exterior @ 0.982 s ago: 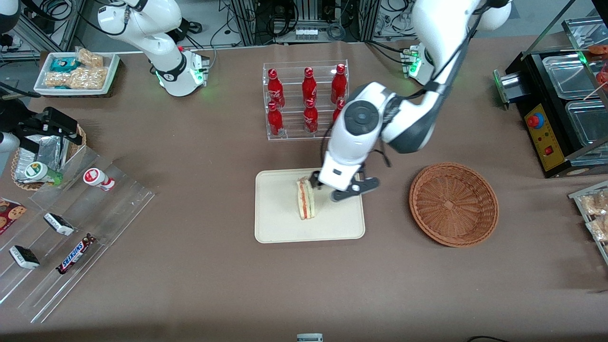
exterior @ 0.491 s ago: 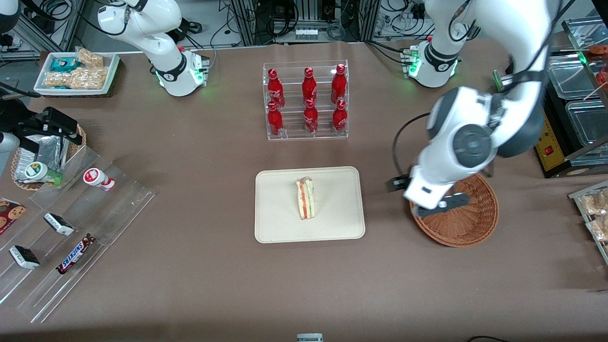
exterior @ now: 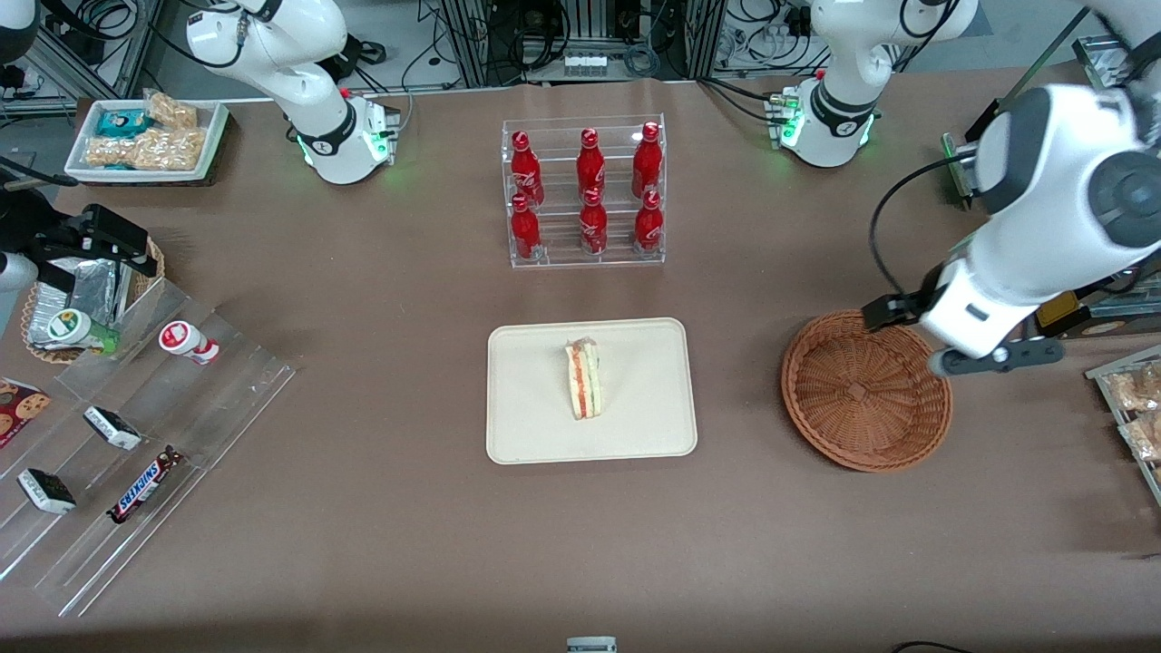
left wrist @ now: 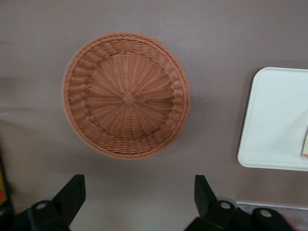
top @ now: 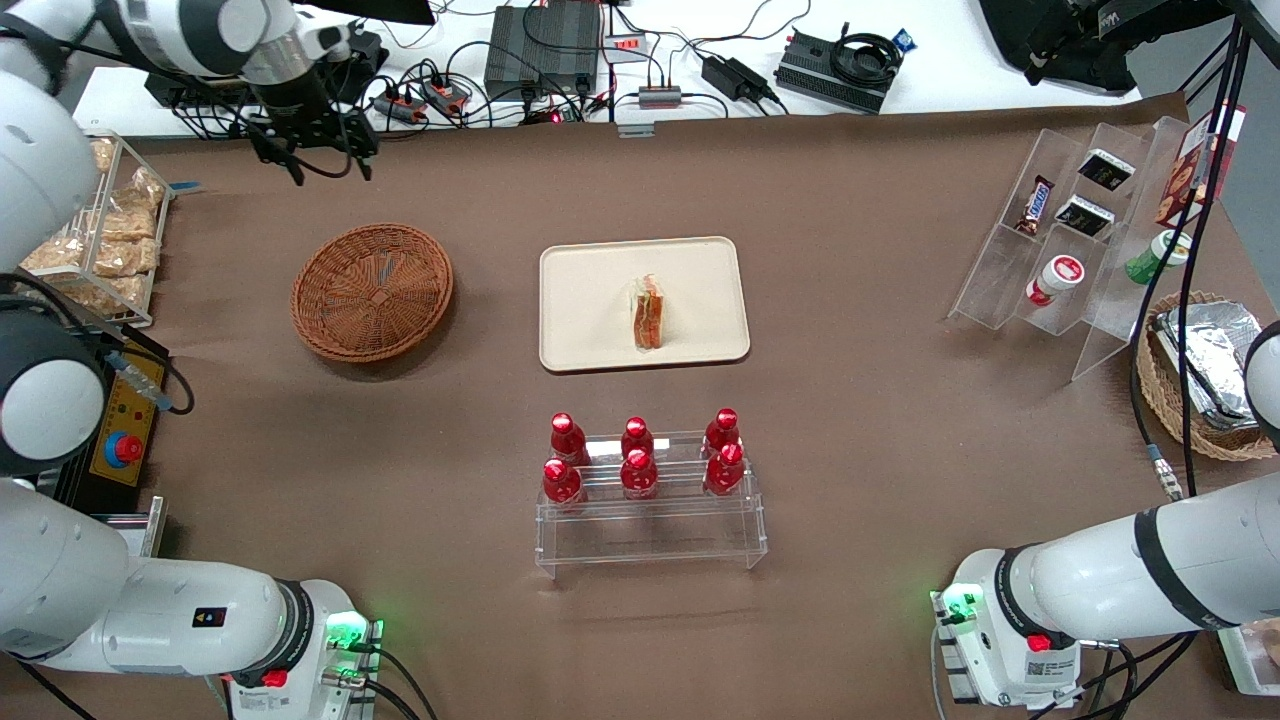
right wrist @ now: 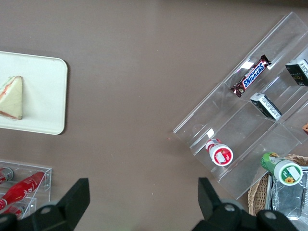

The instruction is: Place sandwich from basket to tray

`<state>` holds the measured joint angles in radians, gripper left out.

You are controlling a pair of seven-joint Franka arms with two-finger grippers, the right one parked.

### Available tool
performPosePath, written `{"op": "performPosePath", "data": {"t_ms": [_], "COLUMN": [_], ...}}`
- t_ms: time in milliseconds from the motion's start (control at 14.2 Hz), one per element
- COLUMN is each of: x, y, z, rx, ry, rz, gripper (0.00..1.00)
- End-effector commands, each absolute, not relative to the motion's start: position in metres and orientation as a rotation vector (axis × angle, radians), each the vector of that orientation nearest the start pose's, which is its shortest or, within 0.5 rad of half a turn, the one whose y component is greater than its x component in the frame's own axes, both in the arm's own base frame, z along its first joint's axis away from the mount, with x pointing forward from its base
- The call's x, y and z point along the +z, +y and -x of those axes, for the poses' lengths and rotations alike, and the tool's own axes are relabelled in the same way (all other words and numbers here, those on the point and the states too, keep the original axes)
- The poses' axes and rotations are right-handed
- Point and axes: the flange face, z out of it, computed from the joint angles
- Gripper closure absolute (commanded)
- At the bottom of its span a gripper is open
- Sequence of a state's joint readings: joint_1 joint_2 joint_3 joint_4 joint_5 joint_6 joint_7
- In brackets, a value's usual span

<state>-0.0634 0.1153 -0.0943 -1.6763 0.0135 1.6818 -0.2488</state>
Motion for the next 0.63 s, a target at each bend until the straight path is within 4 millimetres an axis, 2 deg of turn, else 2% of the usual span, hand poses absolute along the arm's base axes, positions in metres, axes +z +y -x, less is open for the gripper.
{"op": "performPosePath", "data": {"t_ms": [0,140,351,561], "x": [0.547,0.561,0.582,0.582], "y": [-0.058,-0.035,-0.008,-0.008], "z": [-0.563,-0.564,-0.565,-0.564], "rx": [0.100,0.077,0.072,0.084], "ry": [-0.052,0.002,-0.071,-0.076], "rz": [3.110,3.119,3.135,3.134], "gripper": [0.00,0.00,0.00,0.00]}}
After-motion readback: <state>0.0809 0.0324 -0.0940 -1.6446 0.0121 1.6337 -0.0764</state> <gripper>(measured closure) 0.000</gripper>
